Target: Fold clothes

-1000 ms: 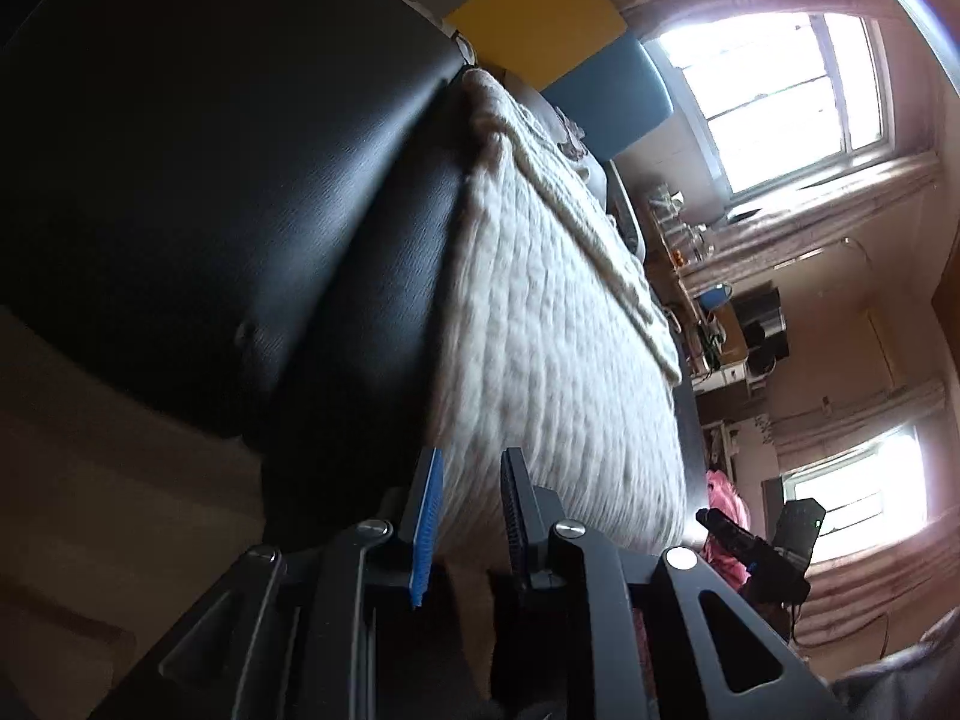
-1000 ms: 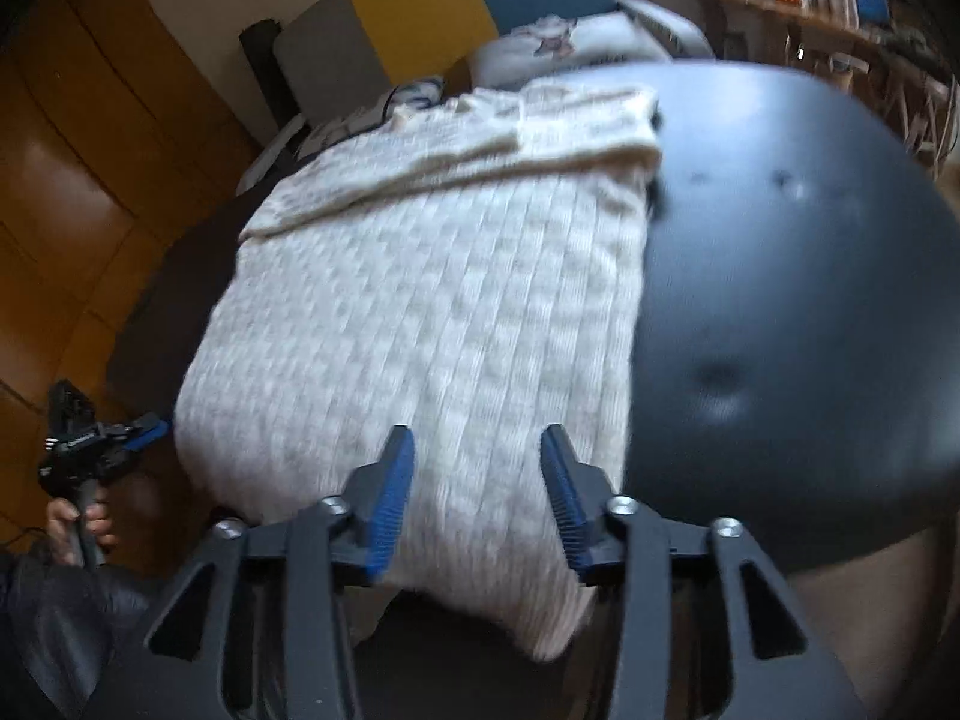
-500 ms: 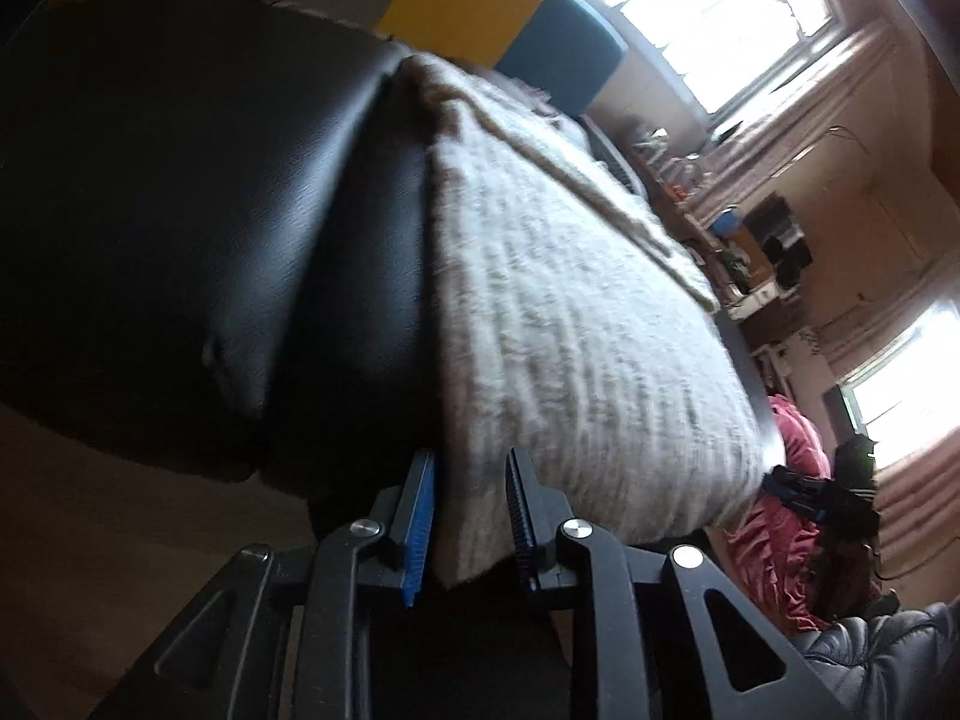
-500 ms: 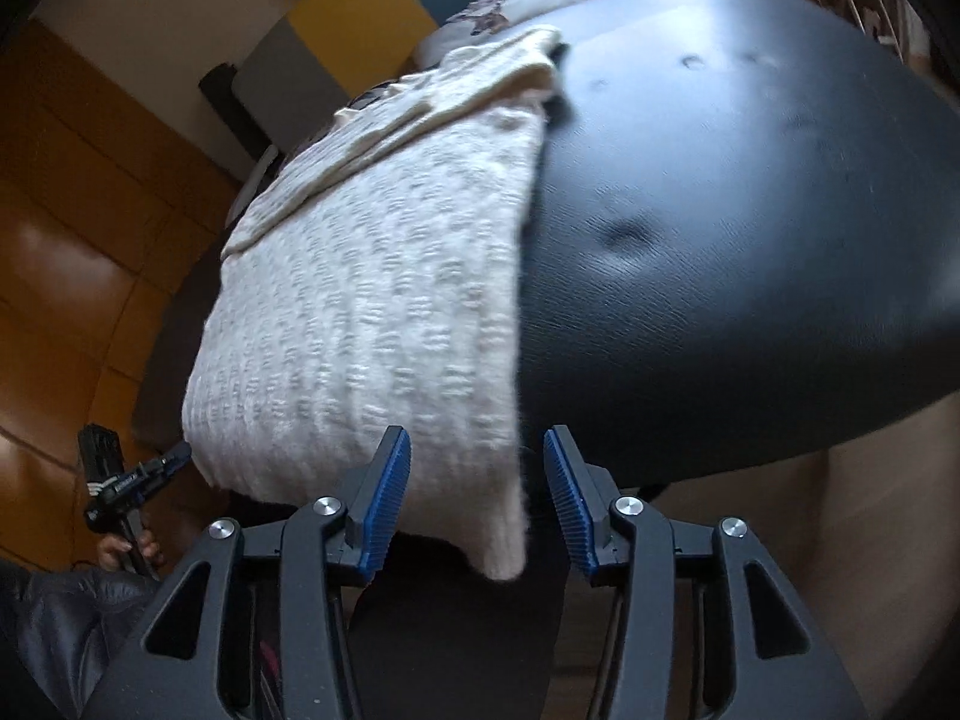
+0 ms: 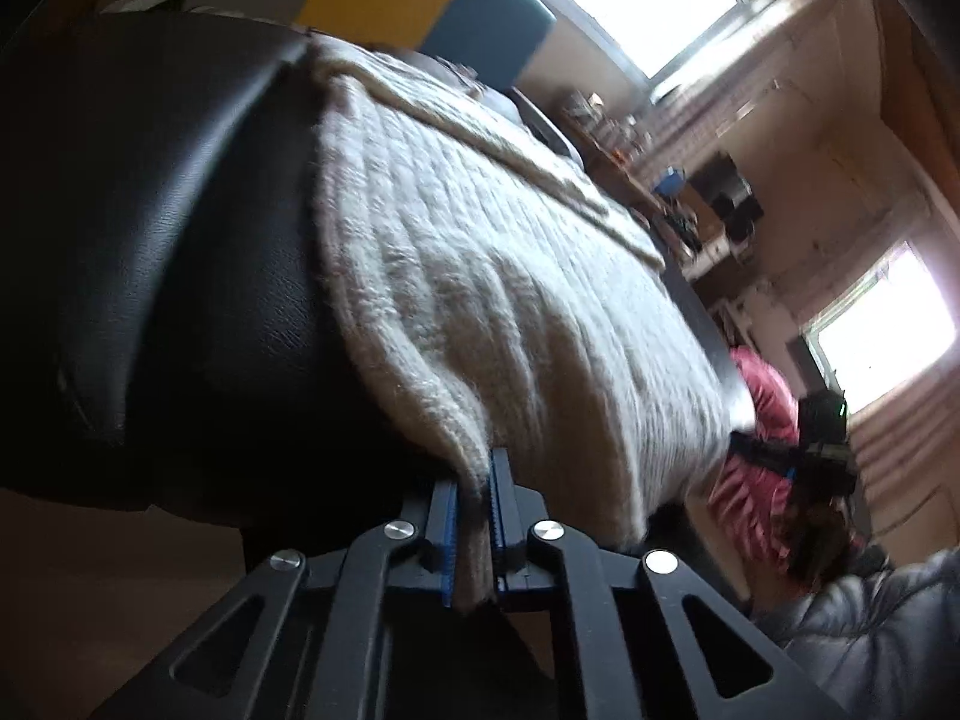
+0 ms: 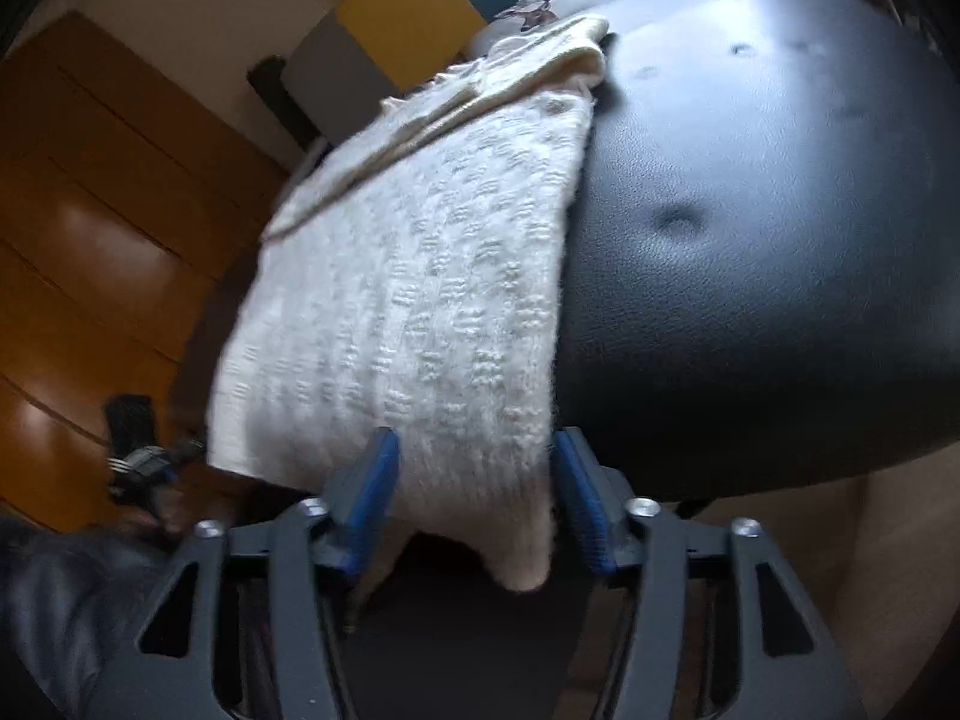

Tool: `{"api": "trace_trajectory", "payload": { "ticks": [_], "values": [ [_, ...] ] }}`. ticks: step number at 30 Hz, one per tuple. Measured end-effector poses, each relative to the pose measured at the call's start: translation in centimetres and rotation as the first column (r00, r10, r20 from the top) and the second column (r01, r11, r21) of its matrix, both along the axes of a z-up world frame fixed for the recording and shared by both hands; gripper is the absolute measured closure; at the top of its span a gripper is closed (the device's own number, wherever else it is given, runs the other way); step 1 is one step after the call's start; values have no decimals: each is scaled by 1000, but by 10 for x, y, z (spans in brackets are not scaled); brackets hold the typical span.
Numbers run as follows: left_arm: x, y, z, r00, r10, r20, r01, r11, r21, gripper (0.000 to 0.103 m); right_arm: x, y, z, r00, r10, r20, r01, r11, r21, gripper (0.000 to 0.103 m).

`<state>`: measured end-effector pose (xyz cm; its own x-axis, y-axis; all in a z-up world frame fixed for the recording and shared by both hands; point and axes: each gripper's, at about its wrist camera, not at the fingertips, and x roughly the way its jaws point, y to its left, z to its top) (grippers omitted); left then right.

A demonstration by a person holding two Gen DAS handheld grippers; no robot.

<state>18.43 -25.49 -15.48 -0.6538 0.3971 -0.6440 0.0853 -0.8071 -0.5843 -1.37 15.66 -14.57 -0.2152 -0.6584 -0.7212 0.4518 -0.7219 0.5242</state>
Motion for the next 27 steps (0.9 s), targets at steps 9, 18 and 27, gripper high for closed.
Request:
{"api": "trace_trajectory", "payload": {
  "ticks": [9, 18, 27],
  "values": [
    [-9, -16, -8, 998, 24, 50, -29, 993, 114, 90, 2, -22, 9, 996, 67, -57, -55, 979, 197, 78],
    [-10, 3, 23, 998, 13, -59, -15, 999, -30, 99, 15, -34, 23, 992, 57, -117, -37, 985, 166, 96],
    [-10, -37, 55, 967, 129, -219, -87, 978, 192, 99, -8, -27, 43, 996, -16, -86, 11, 998, -59, 96]
  ]
}}
